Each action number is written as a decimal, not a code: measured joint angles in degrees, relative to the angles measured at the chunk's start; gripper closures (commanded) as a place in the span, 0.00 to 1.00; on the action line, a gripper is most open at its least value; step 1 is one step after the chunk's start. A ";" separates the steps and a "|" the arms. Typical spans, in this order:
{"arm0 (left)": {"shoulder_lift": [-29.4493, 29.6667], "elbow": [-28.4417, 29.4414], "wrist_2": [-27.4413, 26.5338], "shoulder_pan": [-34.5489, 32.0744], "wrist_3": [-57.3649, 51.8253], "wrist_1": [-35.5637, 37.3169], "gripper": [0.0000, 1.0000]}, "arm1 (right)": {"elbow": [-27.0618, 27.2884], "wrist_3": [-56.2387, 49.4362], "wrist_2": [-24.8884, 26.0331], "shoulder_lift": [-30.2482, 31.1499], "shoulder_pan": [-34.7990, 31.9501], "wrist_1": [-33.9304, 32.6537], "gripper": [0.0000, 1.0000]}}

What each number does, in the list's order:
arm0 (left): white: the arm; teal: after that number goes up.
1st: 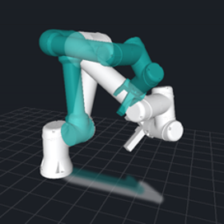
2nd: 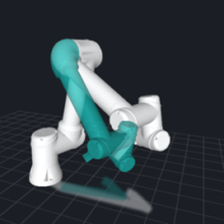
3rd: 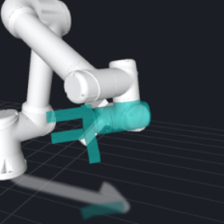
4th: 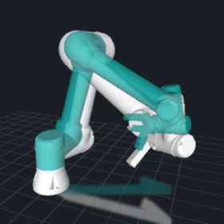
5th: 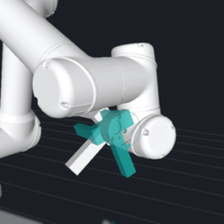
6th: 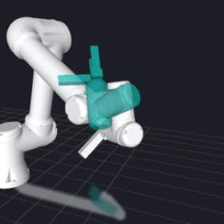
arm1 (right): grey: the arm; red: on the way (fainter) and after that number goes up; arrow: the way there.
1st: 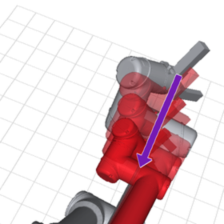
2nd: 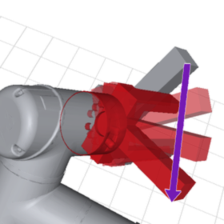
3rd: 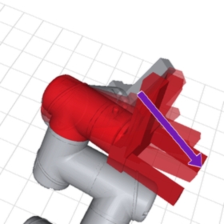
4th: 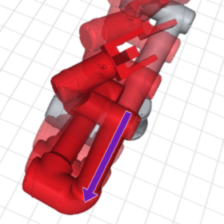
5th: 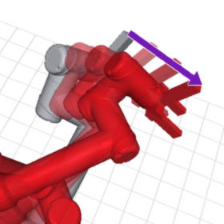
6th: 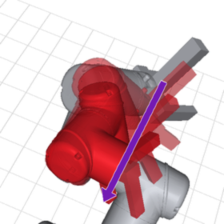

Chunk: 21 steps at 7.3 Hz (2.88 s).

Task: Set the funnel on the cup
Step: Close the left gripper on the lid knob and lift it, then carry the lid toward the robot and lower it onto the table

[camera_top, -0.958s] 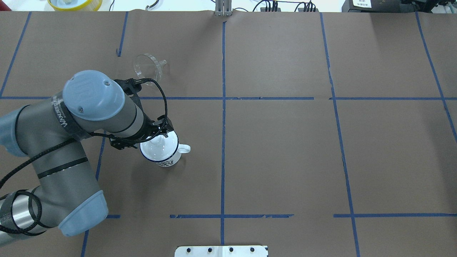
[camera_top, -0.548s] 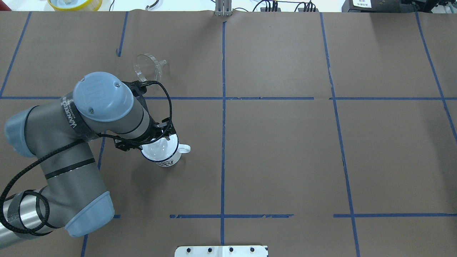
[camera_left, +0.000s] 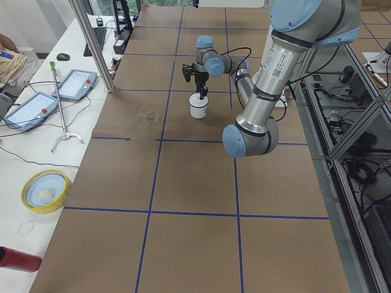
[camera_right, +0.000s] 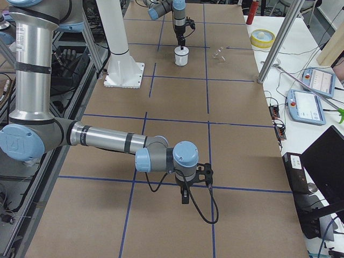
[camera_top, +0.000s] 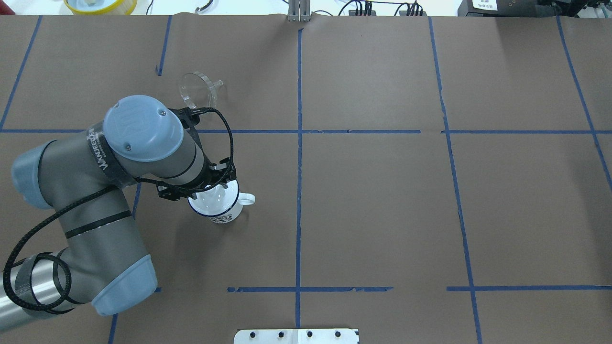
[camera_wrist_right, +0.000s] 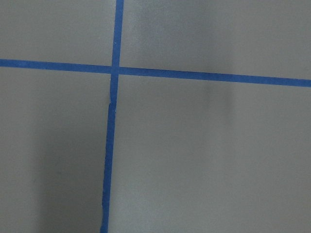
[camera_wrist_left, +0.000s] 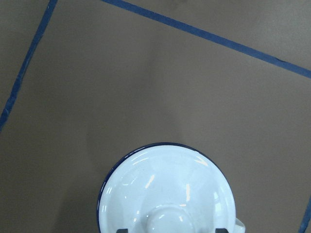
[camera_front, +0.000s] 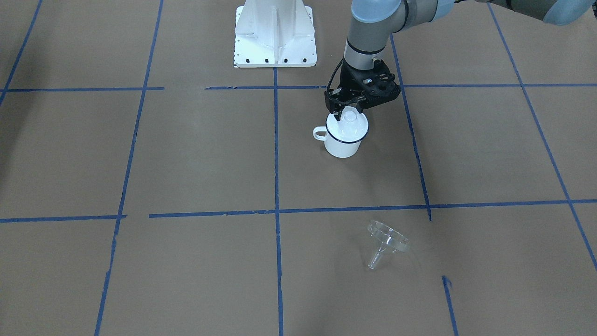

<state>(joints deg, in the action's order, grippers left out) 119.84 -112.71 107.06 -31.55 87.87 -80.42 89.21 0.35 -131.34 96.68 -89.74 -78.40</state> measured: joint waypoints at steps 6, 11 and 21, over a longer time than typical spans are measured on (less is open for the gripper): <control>0.01 -1.93 -1.17 -0.80 -0.19 2.24 1.00 | 0.01 0.00 0.01 0.00 0.00 0.00 0.00; -5.67 -13.36 -1.19 -3.87 -0.63 6.05 1.00 | 0.00 0.00 0.03 0.00 0.00 0.00 0.00; -27.98 -7.17 -2.29 6.12 8.88 -21.37 0.98 | 0.00 0.00 0.02 0.00 0.00 0.00 0.00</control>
<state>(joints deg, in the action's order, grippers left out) 91.86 -119.88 104.77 -25.43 96.75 -101.79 89.21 0.35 -131.32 96.68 -89.74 -78.40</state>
